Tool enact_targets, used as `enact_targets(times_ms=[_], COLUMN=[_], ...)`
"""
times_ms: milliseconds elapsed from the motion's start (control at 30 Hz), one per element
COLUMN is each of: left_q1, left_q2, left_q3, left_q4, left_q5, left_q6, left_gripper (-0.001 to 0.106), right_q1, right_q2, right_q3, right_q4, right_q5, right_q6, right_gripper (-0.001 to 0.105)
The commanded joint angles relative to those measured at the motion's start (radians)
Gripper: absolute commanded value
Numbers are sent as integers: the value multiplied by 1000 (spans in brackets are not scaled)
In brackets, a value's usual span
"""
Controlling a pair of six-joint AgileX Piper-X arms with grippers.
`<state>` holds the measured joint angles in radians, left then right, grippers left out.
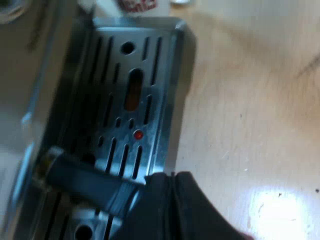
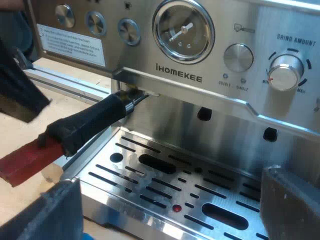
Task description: Put the handle in the coffee machine
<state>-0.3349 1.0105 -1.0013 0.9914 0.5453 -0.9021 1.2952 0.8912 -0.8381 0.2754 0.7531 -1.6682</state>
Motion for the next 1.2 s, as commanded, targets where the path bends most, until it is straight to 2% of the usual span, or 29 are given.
enact_targets(times_ms=[33,200,300,333,400,433,467,567,633,800,967,1100,1200], left_q1=[47,92,83,78,64,62,62,62,62,62,62,62,25], left_q2=[-24,-47,-47,-47,-47,-47,-47,-47,-47,-40,51,78,89], left_q3=[-7,-7,-4,-3,-2,-2,-2,-2,-2,-2,3,3,3], left_q4=[2,46,86,88,88,88,88,88,94,102,112,124,128], left_q5=[1,-19,-48,-71,-175,-185,-249,-363,-381,-375,-362,-314,-318], left_q6=[-58,-160,-233,-251,-296,-298,-305,-330,-336,-358,-364,-364,-357], left_gripper=[0,0,0,0,0,0,0,0,0,0,0,0,0], right_q1=[2,2,2,2,2,2,2,2,2,2,2,2,2], right_q2=[-9,-9,-9,-9,-9,-9,-9,-9,-9,-9,-9,-9,-9], right_q3=[-8,-8,-8,-8,-8,-8,-8,-8,-8,-8,-8,-8,-8], right_q4=[-2,-2,-2,-2,-2,-2,-2,-2,-2,-2,-2,-2,-2], right_q5=[5,-19,-36,-36,-36,-39,-41,-40,-40,-40,-56,-56,-56], right_q6=[-10,-10,-10,-10,-10,-10,-10,-10,-10,-10,-10,-10,-10], right_gripper=[74,74,74,74,74,74,74,74,74,74,74,74,74])
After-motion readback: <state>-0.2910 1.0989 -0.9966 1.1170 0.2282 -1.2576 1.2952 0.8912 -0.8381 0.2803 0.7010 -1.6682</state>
